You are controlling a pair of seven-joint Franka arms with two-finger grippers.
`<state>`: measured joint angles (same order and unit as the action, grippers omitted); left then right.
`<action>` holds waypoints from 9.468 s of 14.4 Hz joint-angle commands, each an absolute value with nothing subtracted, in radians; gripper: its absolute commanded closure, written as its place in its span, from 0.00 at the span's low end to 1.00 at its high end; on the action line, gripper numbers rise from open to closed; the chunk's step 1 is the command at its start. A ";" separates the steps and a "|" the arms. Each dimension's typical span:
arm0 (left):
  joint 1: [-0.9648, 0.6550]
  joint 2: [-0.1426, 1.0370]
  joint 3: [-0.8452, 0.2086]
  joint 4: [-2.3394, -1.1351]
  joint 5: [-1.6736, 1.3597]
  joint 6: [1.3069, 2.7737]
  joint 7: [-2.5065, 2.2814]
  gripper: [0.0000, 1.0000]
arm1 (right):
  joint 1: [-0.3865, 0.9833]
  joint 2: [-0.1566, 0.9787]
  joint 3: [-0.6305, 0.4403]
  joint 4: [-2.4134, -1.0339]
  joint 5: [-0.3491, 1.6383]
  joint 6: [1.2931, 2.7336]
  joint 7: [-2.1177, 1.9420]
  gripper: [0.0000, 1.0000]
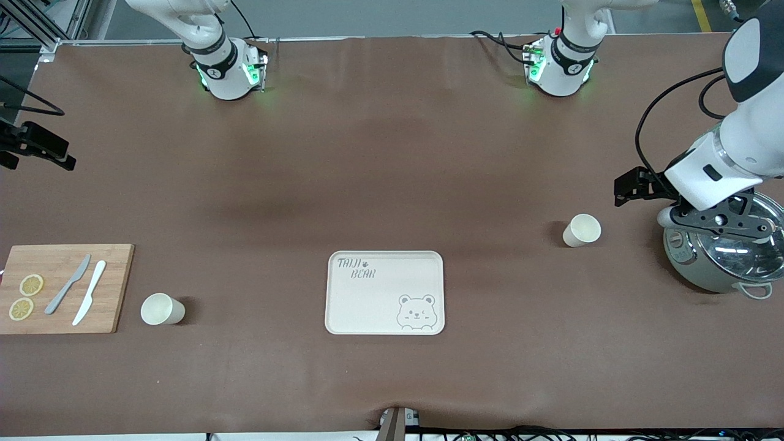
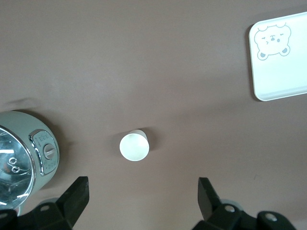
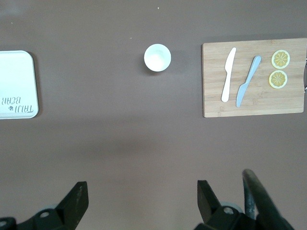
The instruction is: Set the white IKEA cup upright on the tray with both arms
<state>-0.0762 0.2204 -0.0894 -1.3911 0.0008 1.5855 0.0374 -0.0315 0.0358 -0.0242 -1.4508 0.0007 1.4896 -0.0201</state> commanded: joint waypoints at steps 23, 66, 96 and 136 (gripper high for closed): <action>0.146 0.089 -0.133 -2.348 0.095 2.614 0.319 0.00 | -0.029 0.328 -0.020 -1.439 -0.005 1.673 -0.015 0.00; -0.262 0.636 -0.210 -1.484 0.095 2.230 -0.517 1.00 | 0.060 0.759 -0.020 -1.379 -0.006 2.241 -0.008 1.00; -0.581 0.844 -0.058 -1.338 0.170 2.261 -0.812 0.01 | 0.549 0.925 -0.021 -1.106 0.058 2.164 0.545 1.00; -0.018 0.094 -0.066 -1.344 0.002 1.442 0.064 0.00 | -0.035 0.489 -0.025 -1.077 0.058 1.658 0.250 0.00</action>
